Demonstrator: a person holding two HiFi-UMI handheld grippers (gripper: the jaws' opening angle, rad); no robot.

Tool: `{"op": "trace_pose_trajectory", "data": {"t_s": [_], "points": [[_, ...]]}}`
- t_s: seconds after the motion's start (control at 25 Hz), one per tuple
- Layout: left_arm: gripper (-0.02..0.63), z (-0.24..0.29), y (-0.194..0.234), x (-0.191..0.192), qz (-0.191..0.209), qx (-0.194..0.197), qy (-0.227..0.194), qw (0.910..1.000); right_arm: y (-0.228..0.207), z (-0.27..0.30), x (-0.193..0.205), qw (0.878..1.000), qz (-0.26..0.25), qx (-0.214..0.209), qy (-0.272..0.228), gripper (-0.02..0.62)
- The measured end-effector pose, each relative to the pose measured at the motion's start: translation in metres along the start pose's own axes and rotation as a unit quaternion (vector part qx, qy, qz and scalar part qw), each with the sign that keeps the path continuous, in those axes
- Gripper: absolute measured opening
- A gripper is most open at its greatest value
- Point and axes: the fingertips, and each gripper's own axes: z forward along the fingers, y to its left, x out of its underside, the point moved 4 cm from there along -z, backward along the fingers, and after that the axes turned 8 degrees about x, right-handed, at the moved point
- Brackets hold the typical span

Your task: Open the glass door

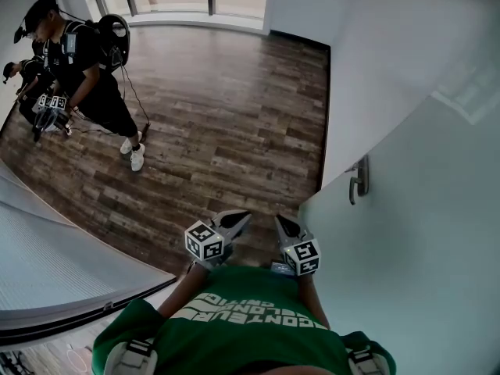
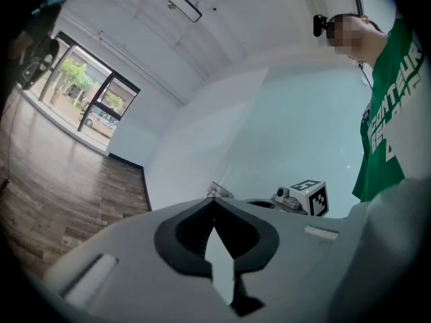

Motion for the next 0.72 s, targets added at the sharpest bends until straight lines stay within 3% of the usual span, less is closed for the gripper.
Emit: {"op": "trace_pose_trajectory", "data": {"t_s": [0.72], "points": [[0.003, -0.002, -0.009, 0.003, -0.003, -0.007, 0.002, 1.0, -0.004, -0.012, 0.005, 1.0, 0.0, 0.001, 0.011, -0.008]]}}
